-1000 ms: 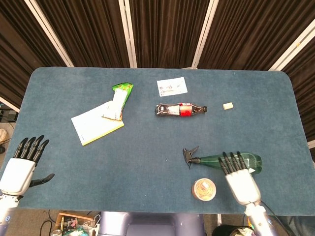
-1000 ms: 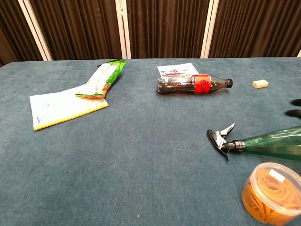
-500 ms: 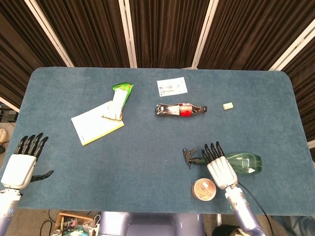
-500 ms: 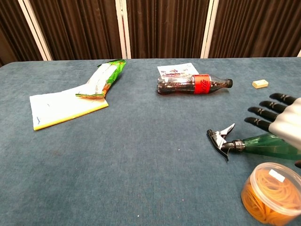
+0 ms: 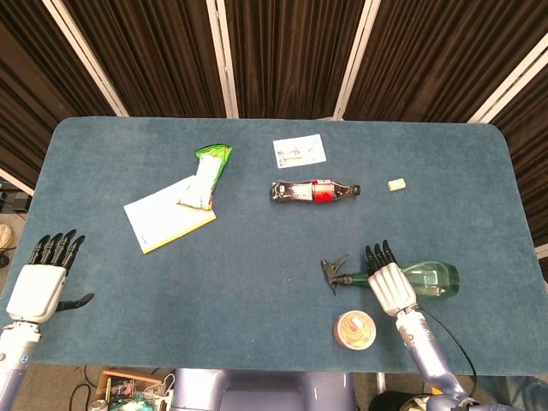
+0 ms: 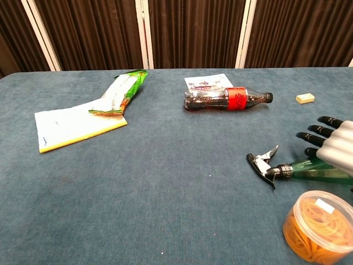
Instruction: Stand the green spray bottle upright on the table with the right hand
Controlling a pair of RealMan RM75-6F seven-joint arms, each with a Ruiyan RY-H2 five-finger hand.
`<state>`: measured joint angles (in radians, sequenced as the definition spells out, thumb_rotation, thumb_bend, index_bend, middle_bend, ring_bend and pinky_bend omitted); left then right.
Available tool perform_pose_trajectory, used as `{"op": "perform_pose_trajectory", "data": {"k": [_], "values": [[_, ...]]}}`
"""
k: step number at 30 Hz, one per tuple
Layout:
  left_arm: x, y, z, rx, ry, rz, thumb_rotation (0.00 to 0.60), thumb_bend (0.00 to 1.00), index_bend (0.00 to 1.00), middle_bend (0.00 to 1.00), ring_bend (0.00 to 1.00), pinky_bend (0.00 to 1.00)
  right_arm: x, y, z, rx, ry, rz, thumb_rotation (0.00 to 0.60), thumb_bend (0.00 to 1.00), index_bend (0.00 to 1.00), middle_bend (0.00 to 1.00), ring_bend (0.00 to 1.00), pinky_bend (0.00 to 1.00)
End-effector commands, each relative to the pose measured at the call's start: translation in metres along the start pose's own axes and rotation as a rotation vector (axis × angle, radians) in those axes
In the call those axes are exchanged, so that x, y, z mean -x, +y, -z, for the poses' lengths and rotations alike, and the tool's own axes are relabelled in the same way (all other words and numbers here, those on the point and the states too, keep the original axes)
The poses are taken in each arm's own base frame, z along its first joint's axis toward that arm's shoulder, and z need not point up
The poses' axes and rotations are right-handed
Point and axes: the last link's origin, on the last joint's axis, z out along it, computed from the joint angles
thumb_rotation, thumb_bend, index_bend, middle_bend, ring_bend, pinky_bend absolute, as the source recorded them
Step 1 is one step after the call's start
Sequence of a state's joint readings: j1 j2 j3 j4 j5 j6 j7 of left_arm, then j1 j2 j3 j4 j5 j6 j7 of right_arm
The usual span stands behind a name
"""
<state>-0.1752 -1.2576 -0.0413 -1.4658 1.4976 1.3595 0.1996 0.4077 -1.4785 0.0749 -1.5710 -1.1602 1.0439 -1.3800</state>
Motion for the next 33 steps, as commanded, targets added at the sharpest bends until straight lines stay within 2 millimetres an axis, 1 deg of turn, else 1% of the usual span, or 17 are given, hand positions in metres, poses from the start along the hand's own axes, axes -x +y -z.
{"op": "perform_pose_trajectory", "data": {"k": [1, 2, 3, 4, 5, 11, 17, 21, 27, 33], "values": [[0.0, 0.0, 0.0, 0.002, 0.0, 0.0, 0.6, 0.01, 0.0, 0.0, 0.0, 0.05, 0.0, -0.001, 0.002, -0.007, 0.002, 0.008, 0.6, 0.43, 0.83, 0.13, 0.0, 0.03], [0.0, 0.001, 0.0, 0.003, 0.001, 0.001, 0.6, 0.01, 0.0, 0.0, 0.0, 0.05, -0.001, -0.002, 0.002, -0.007, 0.01, 0.014, 0.6, 0.45, 0.89, 0.17, 0.0, 0.06], [-0.001, 0.0, 0.001, 0.002, 0.002, 0.002, 0.6, 0.01, 0.0, 0.0, 0.0, 0.05, -0.002, -0.003, 0.003, -0.003, 0.028, 0.026, 0.6, 0.46, 0.92, 0.19, 0.0, 0.08], [-0.001, 0.0, 0.001, 0.002, 0.004, 0.002, 0.6, 0.01, 0.0, 0.0, 0.0, 0.05, -0.003, -0.003, 0.003, 0.002, 0.043, 0.029, 0.6, 0.47, 0.95, 0.21, 0.0, 0.11], [-0.001, 0.0, 0.001, 0.002, 0.006, 0.003, 0.6, 0.01, 0.0, 0.0, 0.0, 0.05, -0.003, -0.003, 0.004, 0.005, 0.056, 0.031, 0.6, 0.47, 0.97, 0.22, 0.01, 0.13], [-0.004, -0.001, 0.004, 0.004, 0.018, 0.009, 0.6, 0.01, 0.0, 0.0, 0.0, 0.05, -0.012, -0.001, 0.01, 0.018, 0.145, 0.032, 0.6, 0.47, 0.97, 0.23, 0.02, 0.19], [-0.006, 0.0, 0.007, 0.011, 0.029, 0.012, 0.6, 0.01, 0.0, 0.0, 0.0, 0.05, -0.031, 0.003, 0.018, 0.019, 0.268, -0.001, 0.6, 0.46, 0.98, 0.24, 0.03, 0.24], [-0.008, 0.0, 0.009, 0.013, 0.038, 0.016, 0.6, 0.01, 0.0, 0.0, 0.0, 0.05, -0.039, 0.005, 0.02, 0.02, 0.319, -0.029, 0.6, 0.45, 0.98, 0.24, 0.04, 0.27], [-0.011, -0.001, 0.012, 0.015, 0.054, 0.023, 0.6, 0.01, 0.0, 0.0, 0.0, 0.05, -0.056, 0.006, 0.029, -0.022, 0.403, -0.169, 0.6, 0.46, 0.99, 0.25, 0.06, 0.3], [-0.013, 0.0, 0.016, 0.028, 0.068, 0.027, 0.6, 0.01, 0.0, 0.0, 0.0, 0.05, -0.069, -0.004, 0.036, -0.111, 0.462, -0.303, 0.6, 0.46, 0.99, 0.26, 0.07, 0.33]]}}
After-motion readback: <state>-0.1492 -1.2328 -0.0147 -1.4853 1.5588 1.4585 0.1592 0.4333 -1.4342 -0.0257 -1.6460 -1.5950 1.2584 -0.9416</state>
